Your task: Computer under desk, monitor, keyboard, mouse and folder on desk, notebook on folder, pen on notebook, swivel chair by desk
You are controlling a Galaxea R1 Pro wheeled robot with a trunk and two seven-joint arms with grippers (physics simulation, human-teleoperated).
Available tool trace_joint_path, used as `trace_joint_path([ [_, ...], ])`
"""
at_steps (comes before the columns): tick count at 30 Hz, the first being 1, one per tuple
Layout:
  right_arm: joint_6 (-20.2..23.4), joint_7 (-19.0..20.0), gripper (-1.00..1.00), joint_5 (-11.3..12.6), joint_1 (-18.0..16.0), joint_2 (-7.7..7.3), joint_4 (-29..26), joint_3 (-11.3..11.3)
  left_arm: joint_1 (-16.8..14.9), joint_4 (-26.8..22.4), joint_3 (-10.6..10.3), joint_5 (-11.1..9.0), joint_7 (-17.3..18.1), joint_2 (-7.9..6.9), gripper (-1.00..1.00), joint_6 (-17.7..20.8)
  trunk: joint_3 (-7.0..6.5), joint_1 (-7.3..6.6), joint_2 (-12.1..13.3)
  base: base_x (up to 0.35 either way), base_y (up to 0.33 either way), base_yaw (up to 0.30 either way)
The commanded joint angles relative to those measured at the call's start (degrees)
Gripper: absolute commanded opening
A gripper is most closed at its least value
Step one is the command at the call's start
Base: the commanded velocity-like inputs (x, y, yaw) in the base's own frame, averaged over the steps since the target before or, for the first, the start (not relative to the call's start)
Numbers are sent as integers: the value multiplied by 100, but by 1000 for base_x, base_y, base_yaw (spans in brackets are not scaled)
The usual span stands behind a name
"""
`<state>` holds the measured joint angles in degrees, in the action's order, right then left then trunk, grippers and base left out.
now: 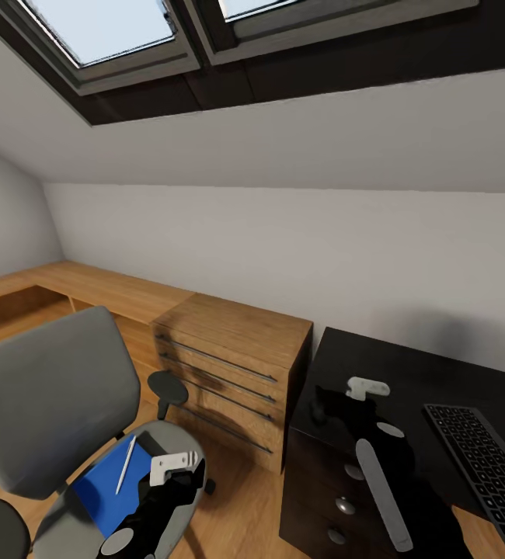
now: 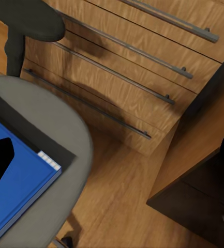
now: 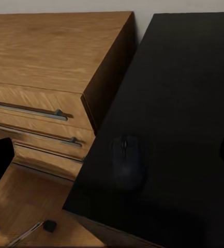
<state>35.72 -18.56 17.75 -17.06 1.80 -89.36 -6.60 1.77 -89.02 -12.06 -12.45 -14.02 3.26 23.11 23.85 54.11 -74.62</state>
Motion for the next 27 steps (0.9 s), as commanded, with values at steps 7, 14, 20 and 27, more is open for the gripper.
trace_joint_path([
  [7, 4, -56, 100, 70, 50, 2, -52, -47, -1, -10, -7, -57, -48, -7, 100, 18, 5, 1, -4, 0, 0, 0],
  [14, -3, -22, 100, 115, 53, 51, -55, -112, -1, -10, -7, -56, -48, -10, 100, 18, 5, 1, -4, -69, 0, 0],
  [20, -7, -6, 100, 393, 54, 146, -55, -134, -1, -10, -7, -56, -48, -10, 100, 21, 5, 1, -4, -300, 0, 0],
  [27, -14, -7, 100, 457, 54, 152, -55, -126, -1, -10, -7, -56, -44, -10, 100, 19, 5, 1, -4, -332, 0, 0],
])
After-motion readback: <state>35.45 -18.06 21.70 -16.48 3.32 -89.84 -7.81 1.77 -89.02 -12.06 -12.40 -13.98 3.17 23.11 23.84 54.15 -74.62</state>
